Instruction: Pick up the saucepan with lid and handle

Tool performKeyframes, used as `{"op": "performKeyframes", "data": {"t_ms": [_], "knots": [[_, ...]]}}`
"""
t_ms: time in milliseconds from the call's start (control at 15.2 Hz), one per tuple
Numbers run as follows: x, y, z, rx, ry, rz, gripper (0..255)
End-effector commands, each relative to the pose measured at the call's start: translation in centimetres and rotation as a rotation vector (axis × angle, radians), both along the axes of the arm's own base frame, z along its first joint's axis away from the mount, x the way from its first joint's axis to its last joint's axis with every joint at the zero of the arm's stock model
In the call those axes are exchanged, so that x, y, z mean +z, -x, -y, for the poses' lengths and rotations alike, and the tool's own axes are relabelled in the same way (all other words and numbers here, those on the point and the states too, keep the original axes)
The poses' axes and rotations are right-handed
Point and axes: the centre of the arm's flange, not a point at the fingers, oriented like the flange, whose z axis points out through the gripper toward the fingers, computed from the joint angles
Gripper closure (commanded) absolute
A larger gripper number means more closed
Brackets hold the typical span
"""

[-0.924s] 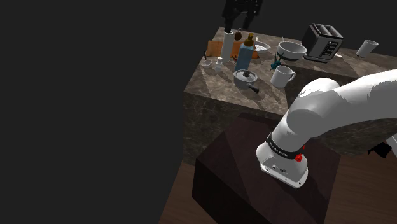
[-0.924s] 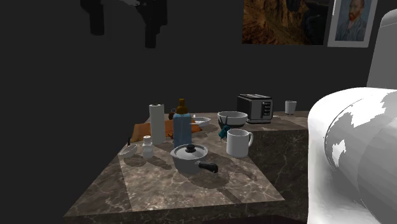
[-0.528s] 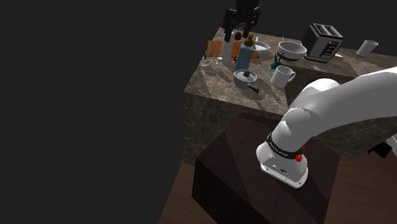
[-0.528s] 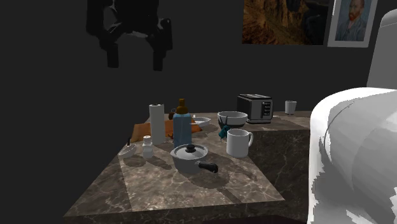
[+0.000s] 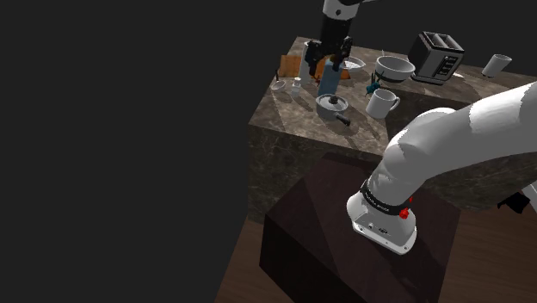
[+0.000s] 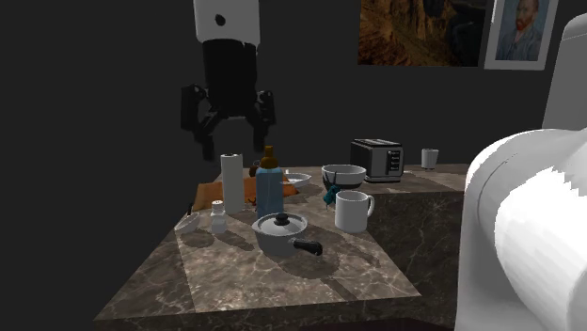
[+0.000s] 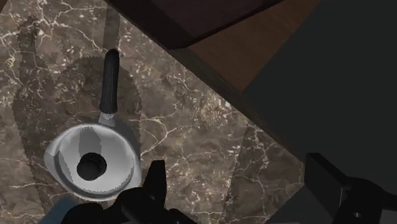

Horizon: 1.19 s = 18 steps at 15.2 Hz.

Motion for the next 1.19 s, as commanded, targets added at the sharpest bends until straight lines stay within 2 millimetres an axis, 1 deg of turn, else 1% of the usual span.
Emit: {"op": "performKeyframes", "data": {"t_ms": [0,528,792,1122], "knots": [[-2.1,-0.4,1.9,-0.034,0.005,-0.015,0],[-10.1,-0.2,8.6,-0.17,0.021,-0.076,0],[-14.0,0.4,11.9,-0.237,0.03,-0.107,0],[-18.9,1.6,16.1,-0.322,0.04,-0.145,0]]}}
